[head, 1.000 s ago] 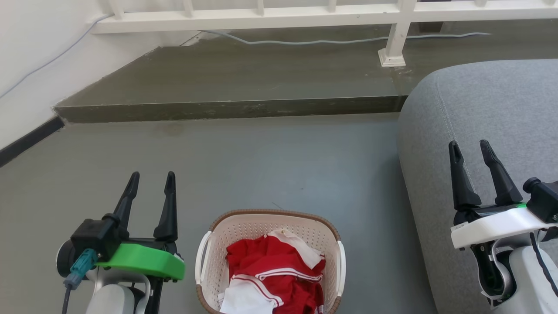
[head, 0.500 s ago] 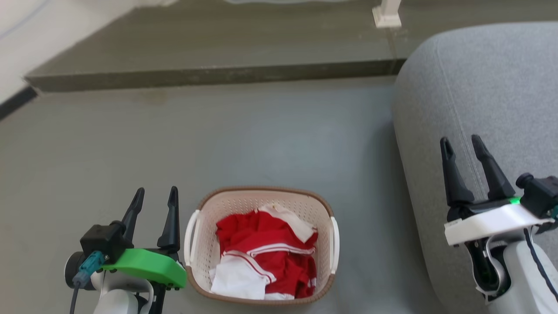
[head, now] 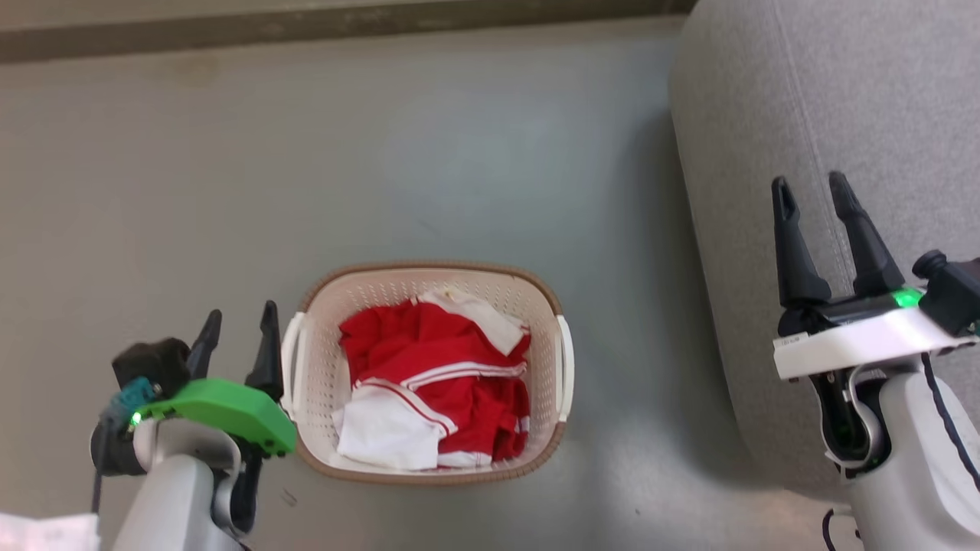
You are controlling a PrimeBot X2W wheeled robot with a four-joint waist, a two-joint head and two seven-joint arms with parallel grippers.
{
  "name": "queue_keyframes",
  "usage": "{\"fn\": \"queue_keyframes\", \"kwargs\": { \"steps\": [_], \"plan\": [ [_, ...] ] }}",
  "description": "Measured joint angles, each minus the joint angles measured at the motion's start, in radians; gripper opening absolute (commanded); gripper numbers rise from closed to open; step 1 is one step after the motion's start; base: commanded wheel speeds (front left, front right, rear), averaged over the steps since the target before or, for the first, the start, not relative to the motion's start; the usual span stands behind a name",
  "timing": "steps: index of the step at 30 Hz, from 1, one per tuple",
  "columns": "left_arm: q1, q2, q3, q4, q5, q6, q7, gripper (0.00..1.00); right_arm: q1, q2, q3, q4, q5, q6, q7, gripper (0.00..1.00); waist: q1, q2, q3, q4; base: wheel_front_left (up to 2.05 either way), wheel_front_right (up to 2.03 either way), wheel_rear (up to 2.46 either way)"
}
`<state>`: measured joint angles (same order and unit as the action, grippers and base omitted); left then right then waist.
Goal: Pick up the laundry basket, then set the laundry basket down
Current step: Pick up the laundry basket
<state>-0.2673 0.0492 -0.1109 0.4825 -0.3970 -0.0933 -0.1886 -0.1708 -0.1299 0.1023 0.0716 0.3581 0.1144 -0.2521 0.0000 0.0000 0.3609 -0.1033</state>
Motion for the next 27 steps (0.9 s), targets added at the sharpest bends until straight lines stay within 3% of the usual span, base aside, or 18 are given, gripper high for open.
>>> {"fn": "queue_keyframes", "kwargs": {
  "steps": [27],
  "plan": [
    [-0.321,0.099,0.008,0.387,-0.027,-0.021,0.188,1.0,-0.202,0.038,0.037,-0.024,0.003,0.009,-0.003,1.0,0.0001,0.0,0.361,-0.114,0.0,0.0,0.0]
  ]
}}
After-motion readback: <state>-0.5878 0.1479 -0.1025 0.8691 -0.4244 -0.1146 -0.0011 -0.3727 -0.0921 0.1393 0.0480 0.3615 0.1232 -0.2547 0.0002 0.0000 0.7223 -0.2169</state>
